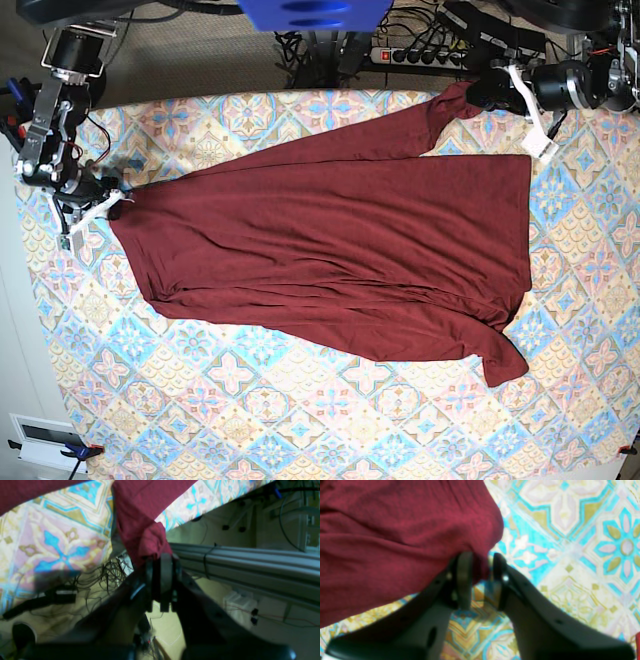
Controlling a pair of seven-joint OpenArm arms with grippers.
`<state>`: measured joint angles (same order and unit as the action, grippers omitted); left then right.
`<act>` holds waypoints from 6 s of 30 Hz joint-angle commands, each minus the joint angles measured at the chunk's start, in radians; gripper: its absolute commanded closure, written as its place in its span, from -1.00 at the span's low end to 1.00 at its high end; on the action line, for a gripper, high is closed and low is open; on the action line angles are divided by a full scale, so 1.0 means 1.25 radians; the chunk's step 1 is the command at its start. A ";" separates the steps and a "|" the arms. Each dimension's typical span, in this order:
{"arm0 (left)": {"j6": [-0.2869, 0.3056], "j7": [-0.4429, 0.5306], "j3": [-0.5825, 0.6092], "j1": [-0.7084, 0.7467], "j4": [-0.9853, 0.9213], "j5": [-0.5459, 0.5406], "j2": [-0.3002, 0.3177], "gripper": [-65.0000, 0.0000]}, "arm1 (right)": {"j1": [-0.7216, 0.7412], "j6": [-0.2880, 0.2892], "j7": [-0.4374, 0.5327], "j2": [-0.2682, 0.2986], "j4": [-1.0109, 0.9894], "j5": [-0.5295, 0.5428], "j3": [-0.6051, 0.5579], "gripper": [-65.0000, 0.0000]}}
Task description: Layout the t-shirt on the table in an organized manner, then fold the t-shirt properly
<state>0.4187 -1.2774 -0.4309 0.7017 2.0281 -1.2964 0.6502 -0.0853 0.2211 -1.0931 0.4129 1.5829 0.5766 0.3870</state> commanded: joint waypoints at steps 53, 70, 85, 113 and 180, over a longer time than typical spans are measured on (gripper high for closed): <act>0.000 0.104 -0.013 -0.143 0.005 0.181 -0.056 1.00 | -0.098 0.001 0.018 -0.049 0.232 -0.024 -0.442 0.46; 0.000 0.104 -0.012 -0.148 0.003 0.241 -0.058 1.00 | -0.113 0.001 0.099 -0.028 0.269 -0.662 -0.800 0.41; 0.000 0.104 -0.011 -0.148 0.003 0.240 -0.058 1.00 | -0.108 0.001 0.107 -0.027 0.188 -0.664 -0.804 0.34; 0.002 0.101 -0.105 -0.109 0.005 0.234 -0.059 1.00 | -0.335 0.001 0.108 0.077 0.346 -0.666 -0.683 1.00; 0.000 0.178 -0.121 -0.401 -0.439 0.573 -0.251 0.10 | -0.123 0.002 0.058 -0.034 0.298 -0.043 -0.081 0.32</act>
<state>0.4305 -1.0325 -0.5812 0.1967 1.4754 -0.6094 0.3271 -0.2348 0.2241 -1.0275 0.3576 1.9465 0.5312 0.2798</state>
